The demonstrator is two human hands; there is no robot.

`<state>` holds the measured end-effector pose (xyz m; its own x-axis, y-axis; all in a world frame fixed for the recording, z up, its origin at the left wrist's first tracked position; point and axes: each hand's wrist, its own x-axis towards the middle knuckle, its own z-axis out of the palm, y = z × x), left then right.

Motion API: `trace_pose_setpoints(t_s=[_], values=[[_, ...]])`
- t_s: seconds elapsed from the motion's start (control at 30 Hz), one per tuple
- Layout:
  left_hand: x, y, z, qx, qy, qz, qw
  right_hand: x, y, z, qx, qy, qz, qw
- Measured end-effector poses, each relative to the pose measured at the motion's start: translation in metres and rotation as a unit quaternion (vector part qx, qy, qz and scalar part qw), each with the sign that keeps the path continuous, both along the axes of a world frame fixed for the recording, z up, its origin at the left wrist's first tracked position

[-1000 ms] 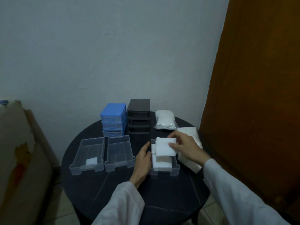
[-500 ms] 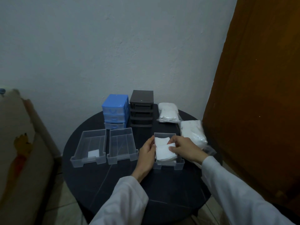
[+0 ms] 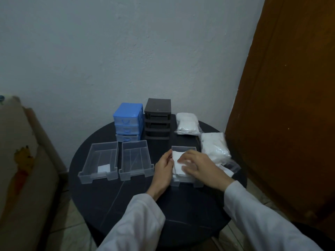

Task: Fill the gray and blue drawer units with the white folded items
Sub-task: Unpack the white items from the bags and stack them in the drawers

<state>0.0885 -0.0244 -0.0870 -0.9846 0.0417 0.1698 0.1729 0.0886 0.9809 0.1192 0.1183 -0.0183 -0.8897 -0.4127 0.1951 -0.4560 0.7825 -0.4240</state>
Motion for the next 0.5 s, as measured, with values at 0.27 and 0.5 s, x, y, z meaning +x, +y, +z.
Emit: trace_pose_setpoints(t_s=[0.27,0.5], values=[[-0.001,0.002,0.0,0.006,-0.005,0.004,1.0,0.028,-0.019,-0.016,0.179,-0.043,-0.001,0.983],[-0.002,0.001,-0.002,-0.004,-0.009,0.007,1.0,0.021,-0.024,-0.022,0.206,-0.048,0.003,0.977]])
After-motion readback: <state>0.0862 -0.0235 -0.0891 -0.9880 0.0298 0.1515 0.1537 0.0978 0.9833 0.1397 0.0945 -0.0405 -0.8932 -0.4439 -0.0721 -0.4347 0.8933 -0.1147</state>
